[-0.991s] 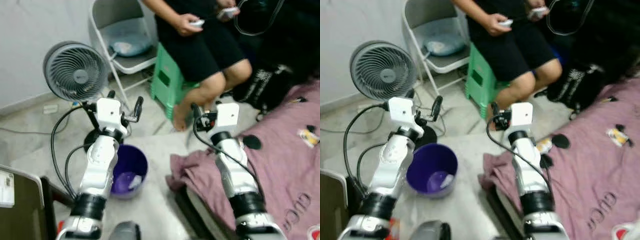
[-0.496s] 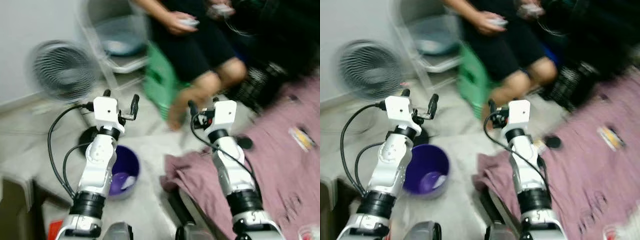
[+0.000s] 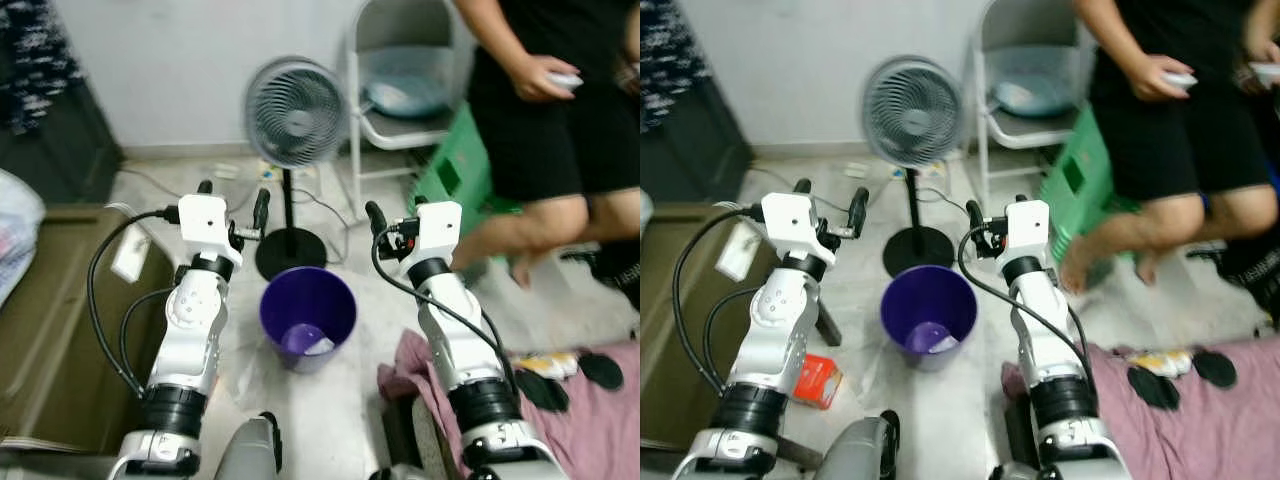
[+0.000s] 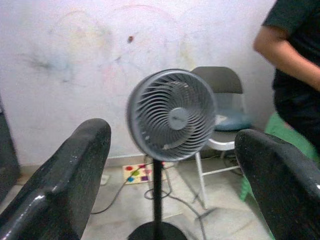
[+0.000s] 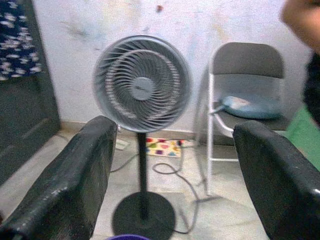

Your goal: Clean up the room

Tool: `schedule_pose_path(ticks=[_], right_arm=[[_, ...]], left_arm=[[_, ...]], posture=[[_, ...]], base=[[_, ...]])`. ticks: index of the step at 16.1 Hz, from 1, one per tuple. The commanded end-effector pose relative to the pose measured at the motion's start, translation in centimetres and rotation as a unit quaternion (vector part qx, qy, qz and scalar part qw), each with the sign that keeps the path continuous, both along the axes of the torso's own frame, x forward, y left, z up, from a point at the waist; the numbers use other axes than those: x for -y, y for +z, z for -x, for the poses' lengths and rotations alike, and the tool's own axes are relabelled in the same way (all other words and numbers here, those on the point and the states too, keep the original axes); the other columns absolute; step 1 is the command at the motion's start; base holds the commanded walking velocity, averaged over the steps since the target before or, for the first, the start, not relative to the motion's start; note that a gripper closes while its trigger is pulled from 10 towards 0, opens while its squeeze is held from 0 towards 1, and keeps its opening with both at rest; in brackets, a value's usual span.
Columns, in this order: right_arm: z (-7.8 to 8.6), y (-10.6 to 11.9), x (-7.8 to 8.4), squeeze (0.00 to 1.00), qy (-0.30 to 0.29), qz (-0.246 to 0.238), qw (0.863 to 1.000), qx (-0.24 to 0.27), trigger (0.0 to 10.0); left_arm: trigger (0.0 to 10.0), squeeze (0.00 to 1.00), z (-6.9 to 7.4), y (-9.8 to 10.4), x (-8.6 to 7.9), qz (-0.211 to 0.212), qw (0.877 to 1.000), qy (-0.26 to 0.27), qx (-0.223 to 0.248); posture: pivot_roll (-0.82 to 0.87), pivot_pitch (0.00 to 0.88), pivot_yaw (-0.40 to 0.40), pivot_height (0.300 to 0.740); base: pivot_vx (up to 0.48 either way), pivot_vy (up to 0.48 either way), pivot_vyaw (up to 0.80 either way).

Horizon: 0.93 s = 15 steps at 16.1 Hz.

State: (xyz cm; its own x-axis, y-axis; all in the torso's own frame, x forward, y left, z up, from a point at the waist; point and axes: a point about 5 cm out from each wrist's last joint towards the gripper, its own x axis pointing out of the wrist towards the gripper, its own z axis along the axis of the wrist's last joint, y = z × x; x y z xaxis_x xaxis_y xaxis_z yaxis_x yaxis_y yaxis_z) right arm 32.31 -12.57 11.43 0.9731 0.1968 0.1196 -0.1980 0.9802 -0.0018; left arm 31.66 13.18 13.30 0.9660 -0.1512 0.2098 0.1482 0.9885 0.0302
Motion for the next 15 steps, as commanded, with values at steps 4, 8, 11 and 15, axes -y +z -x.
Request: schedule_pose_path(ticks=[4,8,11,15], right_arm=[[-0.4,0.2,-0.1,0.0,0.001,0.006,1.0,0.004,10.0],[-0.5,0.3,0.0,0.0,0.001,0.007,1.0,0.007,10.0],[-0.5,0.4,-0.1,0.0,0.003,0.012,1.0,0.011,10.0],[0.1,1.4,0.2,0.0,0.01,0.017,0.999,0.033,10.0]], left_arm=[[10.0,0.0,0.0,0.0,0.0,-0.005,1.0,0.002,0.004],[10.0,0.0,0.0,0.1,0.0,-0.005,1.0,0.002,0.008],[10.0,0.0,0.0,0.4,0.2,-0.011,1.0,0.002,0.017],[10.0,0.0,1.3,1.0,0.5,-0.029,0.998,-0.052,0.029]], posture=[[0.01,0.054,-0.007,0.74],[0.01,0.049,-0.008,0.74],[0.01,0.042,-0.01,0.74],[0.01,0.037,-0.012,0.74]], base=[[0.0,0.0,0.8],[0.0,0.0,0.8],[0.0,0.0,0.8],[0.0,0.0,0.8]])
